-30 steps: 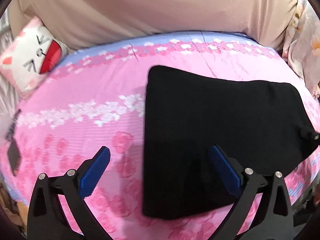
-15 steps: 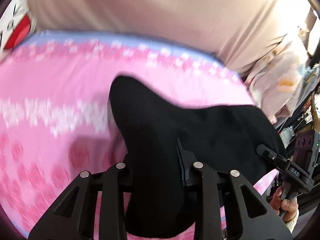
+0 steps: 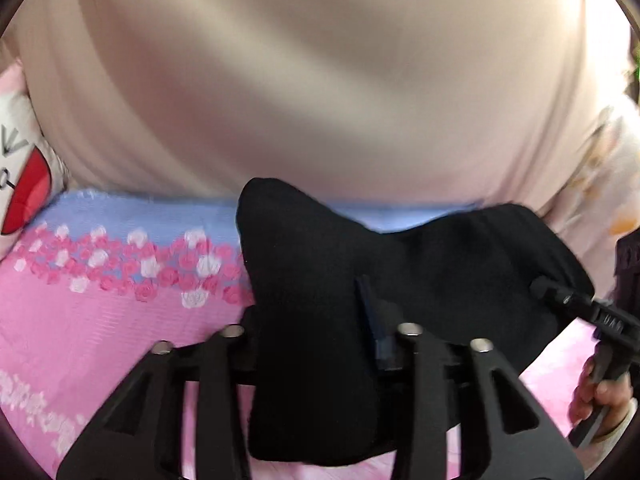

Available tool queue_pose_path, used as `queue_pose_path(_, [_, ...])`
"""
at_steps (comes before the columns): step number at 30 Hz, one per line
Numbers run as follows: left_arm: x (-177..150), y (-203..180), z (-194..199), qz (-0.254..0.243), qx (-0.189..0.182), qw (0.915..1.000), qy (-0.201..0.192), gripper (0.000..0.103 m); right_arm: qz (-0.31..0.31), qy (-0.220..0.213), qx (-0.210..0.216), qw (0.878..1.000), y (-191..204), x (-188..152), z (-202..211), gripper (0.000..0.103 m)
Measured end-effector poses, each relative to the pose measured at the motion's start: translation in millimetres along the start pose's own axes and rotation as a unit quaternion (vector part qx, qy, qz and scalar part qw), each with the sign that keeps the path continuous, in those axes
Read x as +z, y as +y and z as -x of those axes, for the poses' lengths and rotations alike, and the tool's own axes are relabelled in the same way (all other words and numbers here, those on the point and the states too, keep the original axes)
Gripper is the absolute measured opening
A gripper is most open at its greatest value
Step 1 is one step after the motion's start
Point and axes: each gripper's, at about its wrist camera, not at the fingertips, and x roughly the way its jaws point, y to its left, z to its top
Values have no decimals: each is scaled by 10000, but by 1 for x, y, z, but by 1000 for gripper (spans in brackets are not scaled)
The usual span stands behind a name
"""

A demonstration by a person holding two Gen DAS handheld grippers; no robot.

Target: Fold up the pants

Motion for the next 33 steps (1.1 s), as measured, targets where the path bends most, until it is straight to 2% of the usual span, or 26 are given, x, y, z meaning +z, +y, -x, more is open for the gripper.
queue_pose_path(1, [-9,8,-28,44,478,9984,287,92,-195,264,-675,9972,-23,-7,-25,51])
queue_pose_path(2, [-18,15,-45,97,901,9946,504,92,-445,373,-978,9935,-37,-14,-33,53])
queue_pose_path(3, [-31,26,-60,116,1258,9894,719,92,-758,320,-809,9933,-50,-21,-31,59])
queue_pose_path(4, [-37,34,-64,112,1260,9887,808,93,-1099,157,-478,9927,-61,-26,-21,59])
queue_pose_path(5, [-41,42,-60,156,1135,9901,811,93,-1185,-47,-554,9914,-62,-26,-6,59])
queue_pose_path(6, [-39,50,-48,262,1022,9918,718,93,-938,-231,-756,9925,-52,-22,6,52])
queue_pose_path(8, [-25,52,-22,294,1127,9923,422,92,-259,-525,-890,9943,-19,-8,22,37])
queue_pose_path(10, [-5,41,-7,267,914,9954,115,95,1,-620,-584,9964,7,6,19,37])
queue_pose_path(12, [8,19,-5,247,566,9981,43,98,171,-523,-265,9981,28,21,-4,37])
queue_pose_path(14, [11,-3,-20,113,339,9992,195,98,372,-278,-379,9982,35,28,-42,37])
queue_pose_path(16, [2,-22,-56,-95,452,9970,628,98,418,26,-858,9954,22,23,-80,37])
queue_pose_path(17, [-6,-26,-75,-160,560,9946,863,98,334,259,-1086,9932,3,15,-103,28])
queue_pose_path(18, [-19,-25,-98,-199,832,9902,1105,98,337,51,-981,9946,-8,6,-105,23])
queue_pose_path(19, [-28,-21,-109,-177,798,9908,1083,98,327,-101,-934,9950,-12,3,-100,21])
queue_pose_path(20, [-31,-16,-106,-23,680,9936,901,98,281,-39,-937,9952,-10,3,-95,20])
queue_pose_path(23, [-24,-10,-91,170,611,9917,1115,98,251,-68,-1100,9936,10,3,-62,32])
queue_pose_path(25, [-18,-13,-64,94,766,9934,845,98,419,-317,-1174,9917,22,-5,-33,43])
queue_pose_path(26, [-18,-14,-49,35,872,9937,703,98,505,-491,-1300,9890,31,-14,-16,58])
queue_pose_path(27, [-18,-15,-39,-13,974,9932,637,98,551,-570,-1389,9871,35,-20,-5,66])
queue_pose_path(31, [-27,-29,3,-295,1214,9908,518,98,687,-769,-1700,9800,46,-59,33,67])
queue_pose_path(33, [-34,-32,20,-376,1270,9900,486,98,604,-807,-1660,9810,48,-75,49,67])
